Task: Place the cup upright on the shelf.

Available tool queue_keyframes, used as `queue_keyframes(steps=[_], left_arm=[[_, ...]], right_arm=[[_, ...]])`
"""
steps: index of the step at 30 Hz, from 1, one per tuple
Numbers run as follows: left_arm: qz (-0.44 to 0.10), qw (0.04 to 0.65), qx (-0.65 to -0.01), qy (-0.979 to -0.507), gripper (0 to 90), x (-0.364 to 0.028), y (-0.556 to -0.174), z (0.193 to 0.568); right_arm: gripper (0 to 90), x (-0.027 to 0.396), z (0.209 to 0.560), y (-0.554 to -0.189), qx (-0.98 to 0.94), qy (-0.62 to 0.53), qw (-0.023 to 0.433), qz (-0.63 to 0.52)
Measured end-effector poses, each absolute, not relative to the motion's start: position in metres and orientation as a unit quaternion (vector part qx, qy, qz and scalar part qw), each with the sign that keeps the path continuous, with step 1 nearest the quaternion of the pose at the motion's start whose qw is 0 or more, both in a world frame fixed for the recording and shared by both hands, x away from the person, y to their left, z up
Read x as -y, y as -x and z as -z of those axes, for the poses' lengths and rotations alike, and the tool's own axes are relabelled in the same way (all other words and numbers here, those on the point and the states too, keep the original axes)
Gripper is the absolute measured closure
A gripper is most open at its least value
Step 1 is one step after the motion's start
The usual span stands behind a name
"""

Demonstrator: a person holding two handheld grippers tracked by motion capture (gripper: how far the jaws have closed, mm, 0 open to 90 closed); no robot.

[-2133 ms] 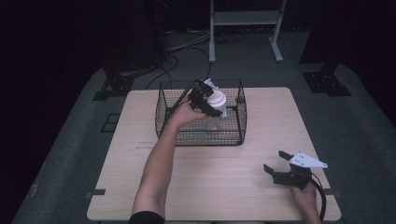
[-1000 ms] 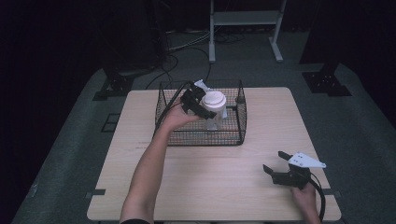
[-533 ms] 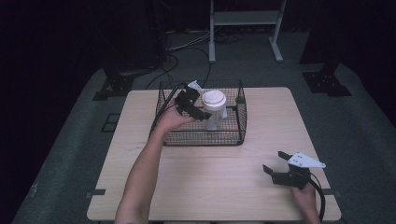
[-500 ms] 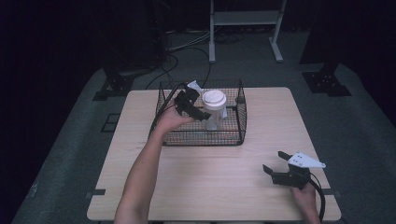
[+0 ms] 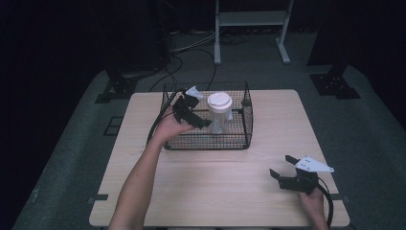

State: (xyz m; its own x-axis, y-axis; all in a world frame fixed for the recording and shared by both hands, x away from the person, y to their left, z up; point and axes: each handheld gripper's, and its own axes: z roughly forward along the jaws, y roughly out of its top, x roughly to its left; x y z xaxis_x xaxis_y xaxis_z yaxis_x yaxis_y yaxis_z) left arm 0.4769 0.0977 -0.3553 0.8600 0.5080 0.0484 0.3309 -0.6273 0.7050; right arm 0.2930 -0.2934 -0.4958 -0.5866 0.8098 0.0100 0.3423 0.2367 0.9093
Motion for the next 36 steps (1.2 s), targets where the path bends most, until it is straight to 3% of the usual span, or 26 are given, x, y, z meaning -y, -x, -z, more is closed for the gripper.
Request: queue_keyframes(steps=[36], left_arm=[[-0.119,0.382,-0.2,-0.894,0.0,-0.119,-0.415,0.371]], right_arm=[[13.5,0.294,0.496,-0.294,-0.747,-0.389,0.245,-0.481]])
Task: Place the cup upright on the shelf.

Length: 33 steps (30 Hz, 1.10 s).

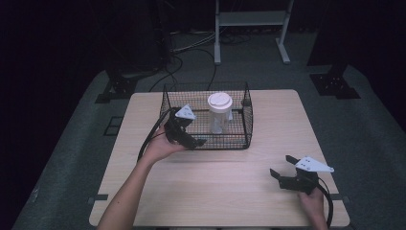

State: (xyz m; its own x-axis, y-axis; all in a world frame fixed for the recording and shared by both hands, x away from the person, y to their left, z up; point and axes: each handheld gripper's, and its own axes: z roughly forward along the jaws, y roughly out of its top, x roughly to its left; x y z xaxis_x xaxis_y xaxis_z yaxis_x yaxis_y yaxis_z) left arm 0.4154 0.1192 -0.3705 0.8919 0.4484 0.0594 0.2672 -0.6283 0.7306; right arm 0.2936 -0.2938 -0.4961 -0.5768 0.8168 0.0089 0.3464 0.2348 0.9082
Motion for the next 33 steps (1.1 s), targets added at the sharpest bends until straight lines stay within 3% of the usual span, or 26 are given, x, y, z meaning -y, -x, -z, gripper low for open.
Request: queue_keyframes(steps=[33], left_arm=[[-0.116,0.405,-0.187,-0.887,0.0,-0.139,-0.361,0.396]], right_arm=[[13.5,0.293,0.496,-0.293,-0.748,-0.393,0.246,-0.476]])
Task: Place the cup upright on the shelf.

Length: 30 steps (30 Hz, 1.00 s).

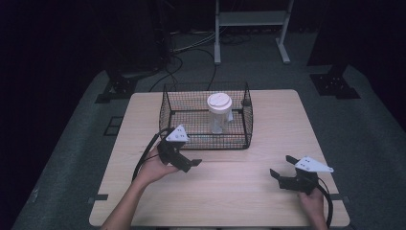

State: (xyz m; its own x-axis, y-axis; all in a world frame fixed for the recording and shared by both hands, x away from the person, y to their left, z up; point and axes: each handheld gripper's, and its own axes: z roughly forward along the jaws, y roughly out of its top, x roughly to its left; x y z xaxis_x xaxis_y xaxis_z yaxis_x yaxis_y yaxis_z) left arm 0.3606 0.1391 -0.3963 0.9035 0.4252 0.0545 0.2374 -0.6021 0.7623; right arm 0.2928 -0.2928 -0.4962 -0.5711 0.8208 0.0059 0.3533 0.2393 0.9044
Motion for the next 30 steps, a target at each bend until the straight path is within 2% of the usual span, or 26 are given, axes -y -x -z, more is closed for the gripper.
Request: queue_keyframes(steps=[30], left_arm=[[-0.104,0.441,-0.215,-0.865,0.0,-0.172,-0.329,0.427]], right_arm=[[13.5,0.292,0.496,-0.293,-0.748,-0.396,0.247,-0.472]])
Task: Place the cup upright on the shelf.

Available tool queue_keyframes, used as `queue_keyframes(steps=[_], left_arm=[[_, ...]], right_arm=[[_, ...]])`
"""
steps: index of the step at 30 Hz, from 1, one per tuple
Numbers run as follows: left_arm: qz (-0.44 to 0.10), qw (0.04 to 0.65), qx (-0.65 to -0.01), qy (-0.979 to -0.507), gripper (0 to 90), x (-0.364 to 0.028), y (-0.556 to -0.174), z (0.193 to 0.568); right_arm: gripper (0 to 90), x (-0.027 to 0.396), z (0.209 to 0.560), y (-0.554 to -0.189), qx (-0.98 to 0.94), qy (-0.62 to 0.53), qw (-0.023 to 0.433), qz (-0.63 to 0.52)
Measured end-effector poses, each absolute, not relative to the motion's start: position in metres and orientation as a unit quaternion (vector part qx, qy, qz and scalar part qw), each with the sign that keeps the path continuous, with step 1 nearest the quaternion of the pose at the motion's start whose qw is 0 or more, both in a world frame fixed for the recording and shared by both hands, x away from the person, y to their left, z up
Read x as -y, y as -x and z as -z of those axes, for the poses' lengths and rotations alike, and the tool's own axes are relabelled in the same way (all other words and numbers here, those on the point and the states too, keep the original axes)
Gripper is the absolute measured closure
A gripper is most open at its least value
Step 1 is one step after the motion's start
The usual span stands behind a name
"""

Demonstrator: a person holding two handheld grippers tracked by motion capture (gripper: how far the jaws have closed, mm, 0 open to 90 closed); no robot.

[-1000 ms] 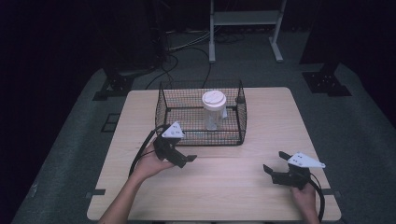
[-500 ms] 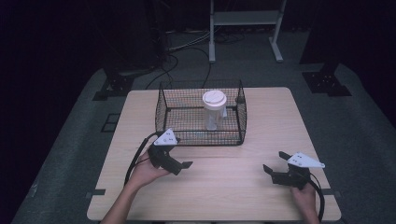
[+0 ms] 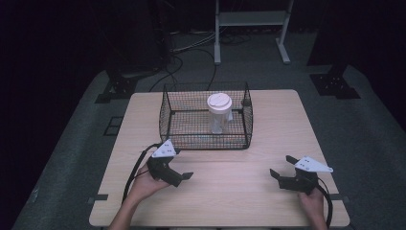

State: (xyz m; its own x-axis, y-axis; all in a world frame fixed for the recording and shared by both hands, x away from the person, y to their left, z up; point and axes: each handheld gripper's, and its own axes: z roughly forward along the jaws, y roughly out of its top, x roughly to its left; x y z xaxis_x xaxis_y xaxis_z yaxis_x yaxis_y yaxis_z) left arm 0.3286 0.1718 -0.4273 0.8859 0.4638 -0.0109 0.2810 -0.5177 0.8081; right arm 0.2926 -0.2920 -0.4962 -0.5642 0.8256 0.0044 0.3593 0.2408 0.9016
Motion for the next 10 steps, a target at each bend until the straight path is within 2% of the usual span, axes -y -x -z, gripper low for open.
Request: queue_keyframes(steps=[10], left_arm=[[-0.11,0.463,-0.232,-0.848,0.0,-0.182,-0.316,0.445]], right_arm=[[13.5,0.292,0.496,-0.292,-0.748,-0.394,0.248,-0.472]])
